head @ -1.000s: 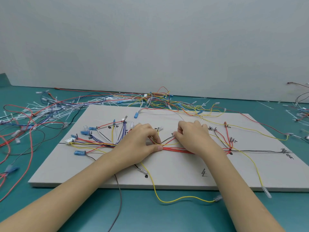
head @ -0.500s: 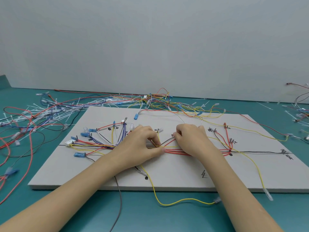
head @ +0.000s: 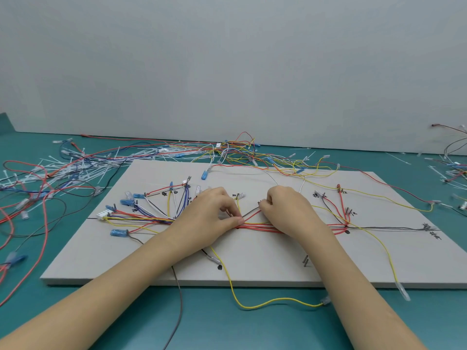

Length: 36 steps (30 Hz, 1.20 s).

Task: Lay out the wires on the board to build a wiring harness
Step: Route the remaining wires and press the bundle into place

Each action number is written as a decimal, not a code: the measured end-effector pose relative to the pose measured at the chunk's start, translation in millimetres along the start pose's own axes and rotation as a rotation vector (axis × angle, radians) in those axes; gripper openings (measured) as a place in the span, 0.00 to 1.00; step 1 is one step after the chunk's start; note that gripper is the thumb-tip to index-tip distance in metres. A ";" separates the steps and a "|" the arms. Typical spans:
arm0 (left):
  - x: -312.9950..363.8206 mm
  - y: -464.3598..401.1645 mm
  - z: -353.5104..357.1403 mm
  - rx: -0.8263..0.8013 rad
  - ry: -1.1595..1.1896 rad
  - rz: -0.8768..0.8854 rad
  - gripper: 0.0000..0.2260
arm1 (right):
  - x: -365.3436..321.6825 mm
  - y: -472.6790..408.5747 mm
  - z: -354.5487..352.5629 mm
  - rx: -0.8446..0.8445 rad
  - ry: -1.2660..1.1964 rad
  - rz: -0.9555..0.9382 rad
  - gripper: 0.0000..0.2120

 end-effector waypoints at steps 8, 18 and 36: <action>9.3 5.1 5.9 -0.020 -0.151 0.075 0.06 | -1.7 1.1 -0.1 -0.009 0.004 0.021 0.17; 14.6 5.9 6.0 -0.023 -0.180 0.092 0.06 | -4.0 2.9 4.6 -0.001 -0.090 0.015 0.17; 4.7 1.2 -2.8 0.006 -0.196 0.079 0.05 | -12.0 1.1 10.1 0.076 -0.158 -0.010 0.18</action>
Point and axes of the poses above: each hand's wrist, its own y-axis away from the middle knuckle, its own z-axis out of the palm, x = y × z, the point moved 8 cm from there along -y, towards the middle knuckle, and after that the axes turned 14 degrees about x, right-handed, at the moved point
